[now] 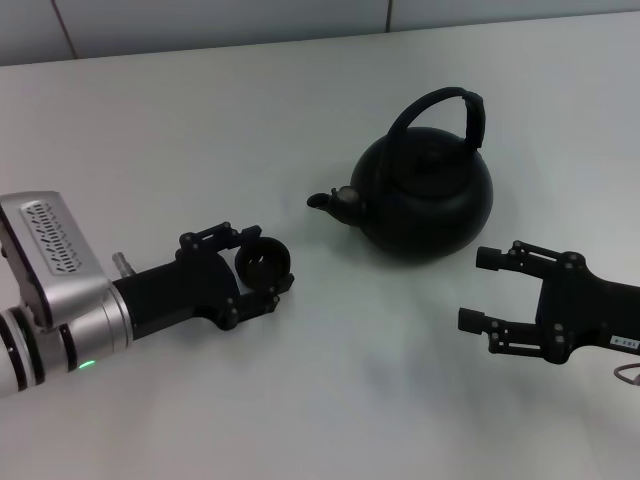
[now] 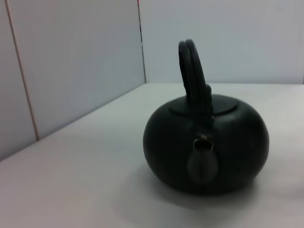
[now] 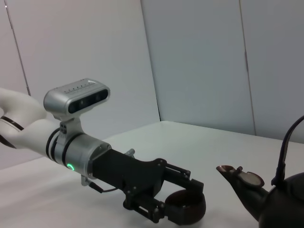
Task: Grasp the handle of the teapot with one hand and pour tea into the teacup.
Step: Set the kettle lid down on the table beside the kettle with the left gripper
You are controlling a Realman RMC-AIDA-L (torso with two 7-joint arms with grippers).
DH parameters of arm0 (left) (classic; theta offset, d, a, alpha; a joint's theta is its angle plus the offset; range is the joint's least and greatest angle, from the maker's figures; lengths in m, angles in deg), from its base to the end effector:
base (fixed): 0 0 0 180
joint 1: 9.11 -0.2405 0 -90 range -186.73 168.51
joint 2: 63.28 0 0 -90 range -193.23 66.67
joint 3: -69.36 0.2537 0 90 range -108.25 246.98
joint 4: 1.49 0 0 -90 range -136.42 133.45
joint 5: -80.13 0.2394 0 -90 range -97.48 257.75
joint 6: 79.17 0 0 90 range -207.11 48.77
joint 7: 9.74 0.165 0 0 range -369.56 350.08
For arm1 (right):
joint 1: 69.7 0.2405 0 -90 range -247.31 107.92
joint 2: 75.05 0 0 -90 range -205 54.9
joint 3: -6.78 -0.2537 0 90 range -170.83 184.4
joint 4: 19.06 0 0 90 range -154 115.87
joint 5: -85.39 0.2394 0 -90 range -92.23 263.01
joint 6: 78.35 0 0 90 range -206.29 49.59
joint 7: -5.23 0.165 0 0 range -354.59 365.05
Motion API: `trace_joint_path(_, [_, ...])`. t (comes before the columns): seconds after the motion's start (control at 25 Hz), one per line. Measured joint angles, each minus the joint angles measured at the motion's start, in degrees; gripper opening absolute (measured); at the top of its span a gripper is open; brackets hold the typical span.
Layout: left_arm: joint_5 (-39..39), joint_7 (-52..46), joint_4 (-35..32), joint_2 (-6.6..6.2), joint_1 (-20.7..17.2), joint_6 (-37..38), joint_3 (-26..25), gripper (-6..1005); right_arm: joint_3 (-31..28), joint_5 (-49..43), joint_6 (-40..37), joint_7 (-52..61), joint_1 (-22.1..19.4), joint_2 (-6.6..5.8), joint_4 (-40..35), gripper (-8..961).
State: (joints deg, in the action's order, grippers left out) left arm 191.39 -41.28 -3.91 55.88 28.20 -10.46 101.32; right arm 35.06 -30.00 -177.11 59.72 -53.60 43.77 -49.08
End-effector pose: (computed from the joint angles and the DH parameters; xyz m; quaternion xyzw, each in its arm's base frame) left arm -0.2821 0.3392 -0.1281 -0.9522 -0.0719 -0.2078 0.2119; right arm 0.3438 0.2573 -0.0133 -0.9183 0.1795 0.2936 0.1955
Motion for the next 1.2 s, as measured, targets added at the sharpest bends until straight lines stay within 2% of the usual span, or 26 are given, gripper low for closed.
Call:
trace_joint_path(0.8, [-0.07, -0.88, 1.2, 0.01, 0.25, -2.88, -0.21, 689, 0.03, -0.01, 0.0, 0.01, 0.41, 0.07, 0.14, 811])
trace_joint_path(1.2, [-0.17, -1.52, 1.07, -0.13, -0.11, -1.89, -0.94, 837, 0.02, -0.01, -0.04, 0.64, 0.52, 0.09, 0.13, 811])
